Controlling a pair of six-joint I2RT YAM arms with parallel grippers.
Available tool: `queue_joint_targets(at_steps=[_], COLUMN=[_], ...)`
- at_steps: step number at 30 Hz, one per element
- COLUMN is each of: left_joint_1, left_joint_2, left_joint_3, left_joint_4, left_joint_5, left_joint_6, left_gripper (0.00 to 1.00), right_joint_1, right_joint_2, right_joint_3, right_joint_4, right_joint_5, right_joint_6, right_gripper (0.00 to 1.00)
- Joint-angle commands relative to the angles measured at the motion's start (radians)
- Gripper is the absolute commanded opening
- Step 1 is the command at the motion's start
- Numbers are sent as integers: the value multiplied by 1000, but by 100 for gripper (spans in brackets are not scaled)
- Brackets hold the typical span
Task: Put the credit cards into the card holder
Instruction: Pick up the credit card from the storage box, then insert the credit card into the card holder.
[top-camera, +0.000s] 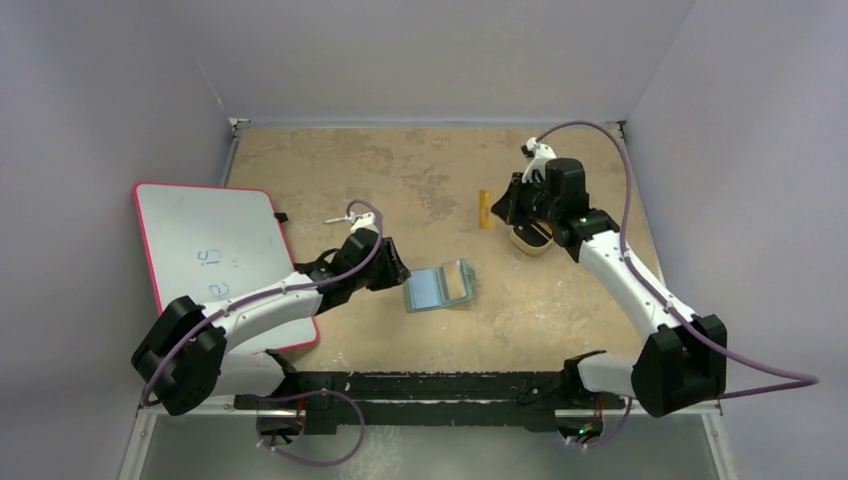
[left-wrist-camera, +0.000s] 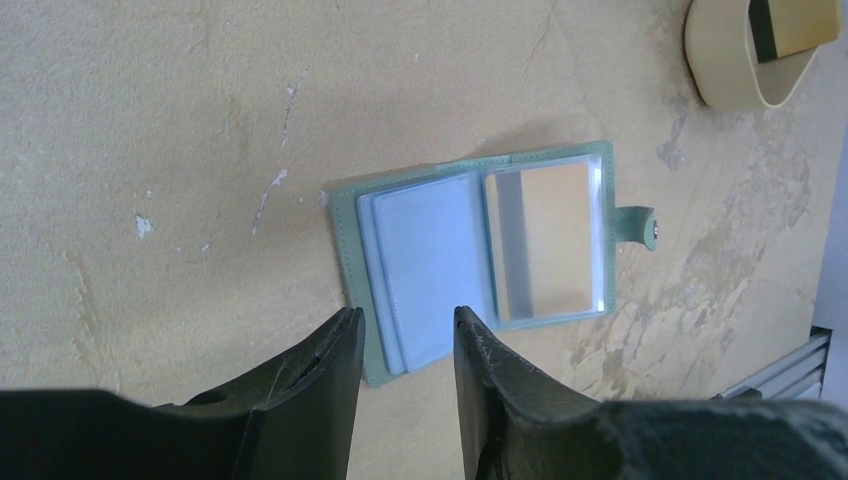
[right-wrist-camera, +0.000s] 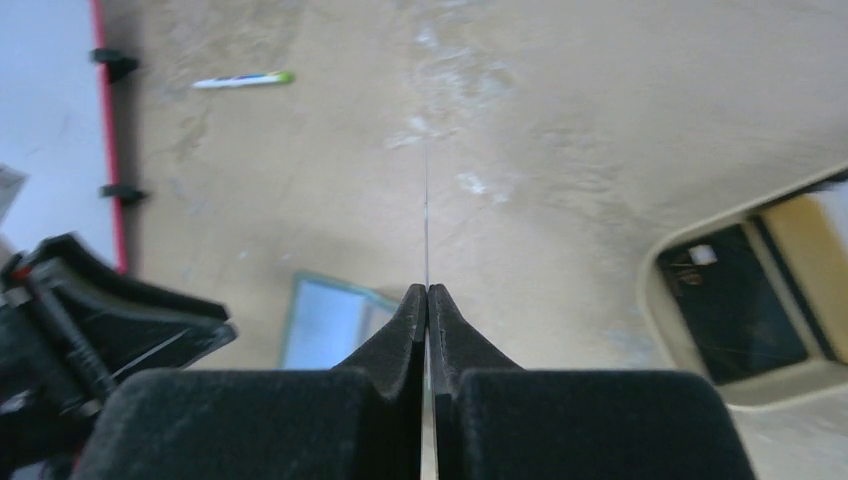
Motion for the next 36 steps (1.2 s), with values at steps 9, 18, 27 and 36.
queue_joint_targets(at_steps=[9, 18, 27, 36], left_joint_1=[-3, -4, -3, -3], left_joint_2=[74, 111, 152, 202], left_joint_3=[-23, -15, -20, -52], left_joint_4=[63, 101, 153, 200], left_joint_5=[5, 48, 86, 92], left_joint_6=[-21, -24, -24, -21], left_gripper=[35, 33, 17, 4], right_joint_1=[160, 183, 183, 184], right_joint_2=[15, 93, 177, 239], right_joint_3=[-217, -330, -417, -447], right_joint_4=[357, 486, 621, 656], right_joint_5=[-286, -318, -334, -291], right_joint_6=[234, 294, 336, 319], right_gripper=[0, 0, 0, 0])
